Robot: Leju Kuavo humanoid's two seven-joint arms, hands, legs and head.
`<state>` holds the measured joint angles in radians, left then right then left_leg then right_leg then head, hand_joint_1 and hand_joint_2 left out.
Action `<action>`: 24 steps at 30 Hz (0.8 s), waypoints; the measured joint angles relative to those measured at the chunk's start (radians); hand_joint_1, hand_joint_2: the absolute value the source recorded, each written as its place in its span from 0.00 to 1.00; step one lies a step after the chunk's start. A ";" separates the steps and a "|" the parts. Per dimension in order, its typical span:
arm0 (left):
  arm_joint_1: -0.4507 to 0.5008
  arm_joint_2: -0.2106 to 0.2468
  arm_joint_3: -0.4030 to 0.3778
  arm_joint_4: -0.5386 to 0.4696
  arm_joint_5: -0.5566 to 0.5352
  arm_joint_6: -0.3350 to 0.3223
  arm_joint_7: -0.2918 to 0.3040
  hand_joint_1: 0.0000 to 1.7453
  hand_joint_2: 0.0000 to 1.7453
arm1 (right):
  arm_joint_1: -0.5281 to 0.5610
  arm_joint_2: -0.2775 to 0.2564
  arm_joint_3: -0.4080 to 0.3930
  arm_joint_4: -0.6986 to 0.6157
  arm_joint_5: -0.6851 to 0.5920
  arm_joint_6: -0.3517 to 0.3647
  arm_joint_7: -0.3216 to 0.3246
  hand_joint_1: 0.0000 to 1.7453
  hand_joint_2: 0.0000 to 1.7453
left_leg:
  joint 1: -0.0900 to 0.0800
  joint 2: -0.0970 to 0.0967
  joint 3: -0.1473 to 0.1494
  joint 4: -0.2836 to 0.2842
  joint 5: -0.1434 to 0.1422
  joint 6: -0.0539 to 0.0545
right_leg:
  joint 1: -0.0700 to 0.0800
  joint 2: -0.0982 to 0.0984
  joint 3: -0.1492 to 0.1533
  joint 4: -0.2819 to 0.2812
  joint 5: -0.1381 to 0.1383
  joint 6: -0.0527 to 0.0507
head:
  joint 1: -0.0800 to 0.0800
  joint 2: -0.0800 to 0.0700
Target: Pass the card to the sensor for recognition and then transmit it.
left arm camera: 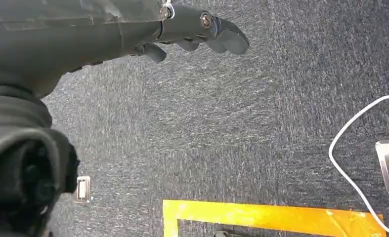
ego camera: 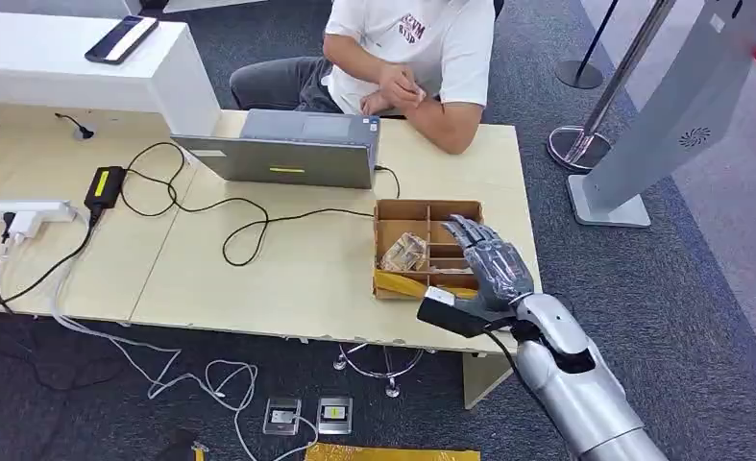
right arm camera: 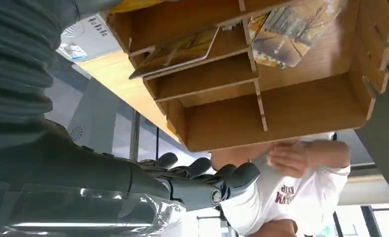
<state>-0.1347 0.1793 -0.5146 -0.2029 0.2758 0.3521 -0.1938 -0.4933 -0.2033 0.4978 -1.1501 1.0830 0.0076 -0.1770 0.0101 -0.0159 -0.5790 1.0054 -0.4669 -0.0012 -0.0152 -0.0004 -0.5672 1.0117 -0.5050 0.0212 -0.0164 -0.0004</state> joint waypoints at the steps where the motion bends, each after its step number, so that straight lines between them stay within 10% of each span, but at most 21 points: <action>1: 0.000 0.000 0.000 0.000 0.000 0.000 0.000 0.00 0.00 | 0.000 0.002 0.002 0.006 0.000 0.000 0.000 0.00 1.00 | 0.000 0.000 0.000 0.000 0.000 0.000 | 0.000 0.000 0.000 0.000 0.000 0.000 | 0.000 0.000; 24: 0.000 0.000 -0.010 0.000 0.000 0.000 0.000 0.00 0.00 | 0.003 0.005 0.017 0.073 0.000 -0.021 0.006 0.00 1.00 | 0.000 0.000 0.000 0.000 0.000 0.000 | 0.000 0.000 0.000 0.000 0.000 0.000 | 0.000 0.000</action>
<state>-0.1347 0.1793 -0.5241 -0.2029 0.2762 0.3517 -0.1938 -0.4902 -0.1988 0.5146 -1.0773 1.0834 -0.0137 -0.1705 0.0101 -0.0156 -0.5789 1.0055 -0.4669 -0.0012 -0.0152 -0.0001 -0.5674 1.0118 -0.5050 0.0212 -0.0168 -0.0004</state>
